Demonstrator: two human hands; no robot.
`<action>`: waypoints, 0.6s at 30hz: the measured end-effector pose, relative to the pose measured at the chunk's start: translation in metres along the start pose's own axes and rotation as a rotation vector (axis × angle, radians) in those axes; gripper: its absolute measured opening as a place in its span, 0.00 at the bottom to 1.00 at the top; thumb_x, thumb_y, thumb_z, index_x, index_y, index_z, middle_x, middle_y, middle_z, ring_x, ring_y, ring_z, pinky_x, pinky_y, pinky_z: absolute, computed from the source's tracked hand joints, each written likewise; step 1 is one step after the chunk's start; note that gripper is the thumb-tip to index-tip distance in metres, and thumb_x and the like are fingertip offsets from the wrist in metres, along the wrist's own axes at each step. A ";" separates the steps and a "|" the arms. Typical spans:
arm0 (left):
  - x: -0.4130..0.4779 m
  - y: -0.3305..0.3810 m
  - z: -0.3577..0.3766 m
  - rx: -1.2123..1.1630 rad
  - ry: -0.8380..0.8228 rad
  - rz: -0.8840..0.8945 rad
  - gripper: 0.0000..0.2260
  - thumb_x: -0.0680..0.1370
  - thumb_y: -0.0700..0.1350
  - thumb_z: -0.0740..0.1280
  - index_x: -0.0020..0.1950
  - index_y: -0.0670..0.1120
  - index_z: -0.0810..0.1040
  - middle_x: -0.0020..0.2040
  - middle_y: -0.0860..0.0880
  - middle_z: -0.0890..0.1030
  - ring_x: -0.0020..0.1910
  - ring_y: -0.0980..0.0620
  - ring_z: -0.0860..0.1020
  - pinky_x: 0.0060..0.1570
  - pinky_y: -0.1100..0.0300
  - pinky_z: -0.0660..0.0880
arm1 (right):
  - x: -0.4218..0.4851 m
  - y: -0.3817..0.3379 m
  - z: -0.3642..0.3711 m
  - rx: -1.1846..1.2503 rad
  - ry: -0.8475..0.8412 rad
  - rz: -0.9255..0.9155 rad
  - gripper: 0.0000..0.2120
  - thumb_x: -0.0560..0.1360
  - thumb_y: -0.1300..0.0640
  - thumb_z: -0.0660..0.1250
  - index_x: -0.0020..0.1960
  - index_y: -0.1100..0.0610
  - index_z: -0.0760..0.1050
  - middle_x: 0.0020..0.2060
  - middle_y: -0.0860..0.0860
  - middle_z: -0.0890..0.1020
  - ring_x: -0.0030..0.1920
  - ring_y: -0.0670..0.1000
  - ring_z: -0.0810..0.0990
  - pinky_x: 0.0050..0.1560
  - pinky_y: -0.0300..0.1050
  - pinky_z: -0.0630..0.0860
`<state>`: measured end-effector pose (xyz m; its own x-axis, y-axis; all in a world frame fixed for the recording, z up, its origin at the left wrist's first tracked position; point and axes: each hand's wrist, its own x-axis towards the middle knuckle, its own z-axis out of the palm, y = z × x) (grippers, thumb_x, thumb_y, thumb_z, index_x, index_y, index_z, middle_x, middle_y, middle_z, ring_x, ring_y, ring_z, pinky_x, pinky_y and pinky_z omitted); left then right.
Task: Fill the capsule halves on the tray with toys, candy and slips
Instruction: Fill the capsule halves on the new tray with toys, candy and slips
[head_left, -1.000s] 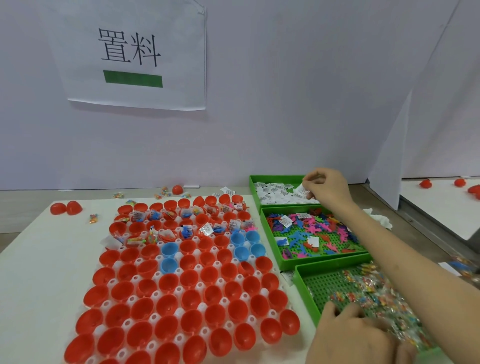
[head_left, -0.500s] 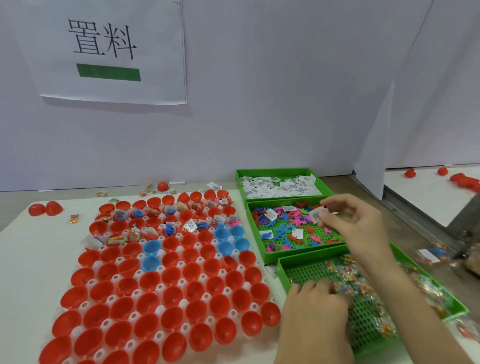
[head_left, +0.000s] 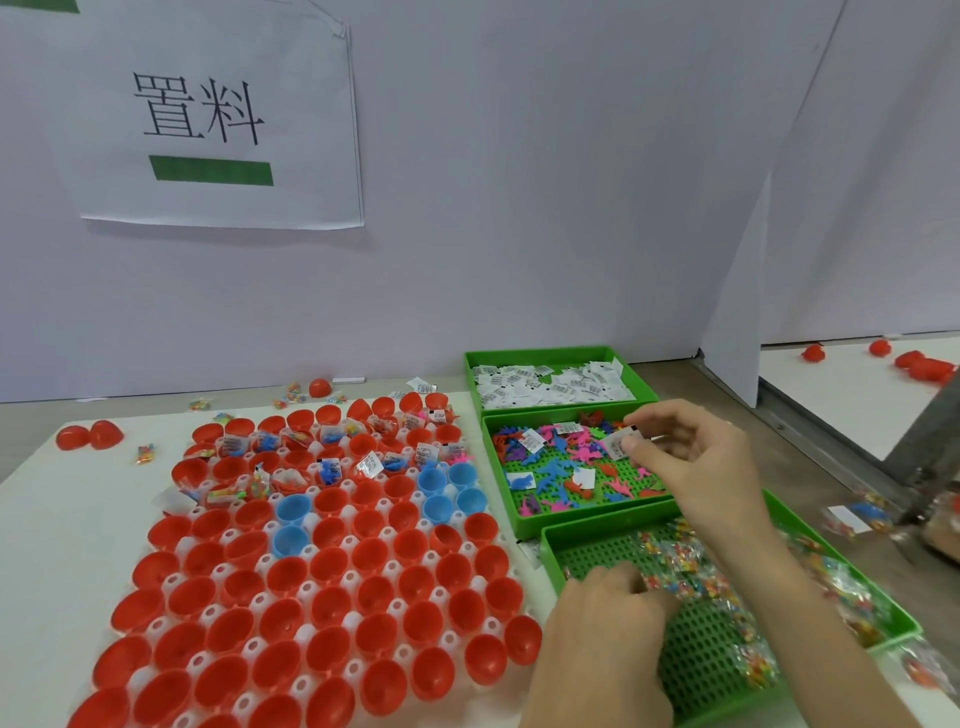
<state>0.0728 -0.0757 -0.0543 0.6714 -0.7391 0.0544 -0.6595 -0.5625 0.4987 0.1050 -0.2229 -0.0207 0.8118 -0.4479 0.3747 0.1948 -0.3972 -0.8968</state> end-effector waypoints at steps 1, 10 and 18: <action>0.000 -0.001 0.000 -0.060 0.063 0.000 0.22 0.76 0.36 0.65 0.68 0.55 0.74 0.56 0.49 0.72 0.57 0.46 0.71 0.51 0.55 0.66 | 0.000 -0.001 0.000 0.005 -0.003 0.000 0.09 0.71 0.64 0.76 0.45 0.51 0.82 0.40 0.46 0.85 0.40 0.45 0.84 0.42 0.34 0.79; -0.010 -0.020 -0.029 -1.029 0.487 -0.151 0.14 0.70 0.30 0.73 0.48 0.48 0.85 0.44 0.50 0.86 0.44 0.53 0.83 0.45 0.62 0.79 | -0.004 -0.015 0.001 0.147 -0.053 -0.033 0.10 0.68 0.63 0.78 0.46 0.53 0.82 0.38 0.47 0.85 0.39 0.41 0.82 0.41 0.31 0.78; -0.012 -0.020 -0.040 -1.272 0.727 -0.235 0.05 0.72 0.33 0.73 0.47 0.41 0.83 0.39 0.46 0.86 0.36 0.56 0.84 0.33 0.70 0.75 | -0.011 -0.029 -0.009 0.290 -0.565 0.014 0.10 0.65 0.57 0.81 0.44 0.53 0.83 0.38 0.54 0.84 0.39 0.51 0.83 0.41 0.40 0.80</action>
<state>0.0914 -0.0411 -0.0300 0.9890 -0.1204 0.0861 -0.0407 0.3378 0.9403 0.0857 -0.2136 0.0032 0.9651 0.0720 0.2516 0.2590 -0.1254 -0.9577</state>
